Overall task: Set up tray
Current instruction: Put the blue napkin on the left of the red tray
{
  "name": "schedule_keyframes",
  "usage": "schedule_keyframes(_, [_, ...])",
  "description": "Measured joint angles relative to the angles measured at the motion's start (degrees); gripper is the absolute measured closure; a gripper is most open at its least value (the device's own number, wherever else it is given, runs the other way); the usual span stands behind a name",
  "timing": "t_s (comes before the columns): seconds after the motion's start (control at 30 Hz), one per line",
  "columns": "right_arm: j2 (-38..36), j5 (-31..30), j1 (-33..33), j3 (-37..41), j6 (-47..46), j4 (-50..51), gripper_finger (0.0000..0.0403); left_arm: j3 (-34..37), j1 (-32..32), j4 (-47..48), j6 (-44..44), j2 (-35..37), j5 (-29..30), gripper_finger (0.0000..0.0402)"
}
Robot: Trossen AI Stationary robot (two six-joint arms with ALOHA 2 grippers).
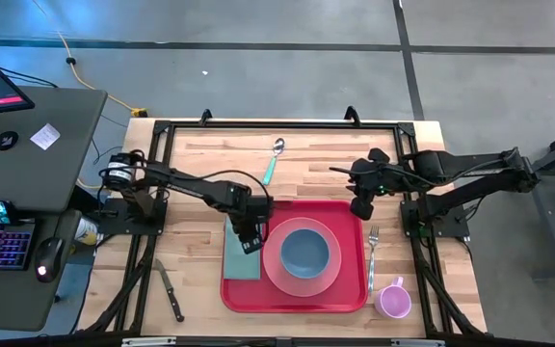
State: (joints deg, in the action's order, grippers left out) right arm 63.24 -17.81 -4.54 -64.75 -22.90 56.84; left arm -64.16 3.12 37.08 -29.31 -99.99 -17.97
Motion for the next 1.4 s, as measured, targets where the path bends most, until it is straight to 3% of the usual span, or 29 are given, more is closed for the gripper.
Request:
schedule_keyframes(0.17, [0.0,1.26,0.0,0.0,0.02,0.91,0.0329,1.11,1.78,-0.74,-2.67,-1.66,-0.39,0.0346])
schedule_keyframes(0.5, [0.0,0.05,0.0,0.0,0.07,1.68,0.0329,1.25,5.02,-6.48,-9.13,-3.45,-2.64,0.0382])
schedule_keyframes(0.73, [0.0,-0.54,0.0,0.0,0.19,1.68,0.0329,1.26,4.78,-5.99,-8.43,-3.43,-5.64,0.0348])
schedule_keyframes(0.87, [0.0,1.03,0.0,0.0,-0.5,1.73,0.0329,1.23,4.86,-2.12,-8.48,-2.64,-0.43,0.0343])
schedule_keyframes(1.03, [0.0,2.99,0.0,0.0,-1.49,1.7,0.0329,1.2,6.56,-0.19,-8.49,-3.3,9.17,0.0369])
schedule_keyframes(1.2, [0.0,4.7,0.0,0.0,-2.62,1.72,0.0329,1.0,8.17,-6.03,-9.83,-5.11,8.91,0.0386])
schedule_keyframes(1.4, [0.0,6.41,-0.02,0.0,-2.71,2.03,0.0329,0.96,10.95,-9.67,-14.54,-6.41,9.22,0.0352])
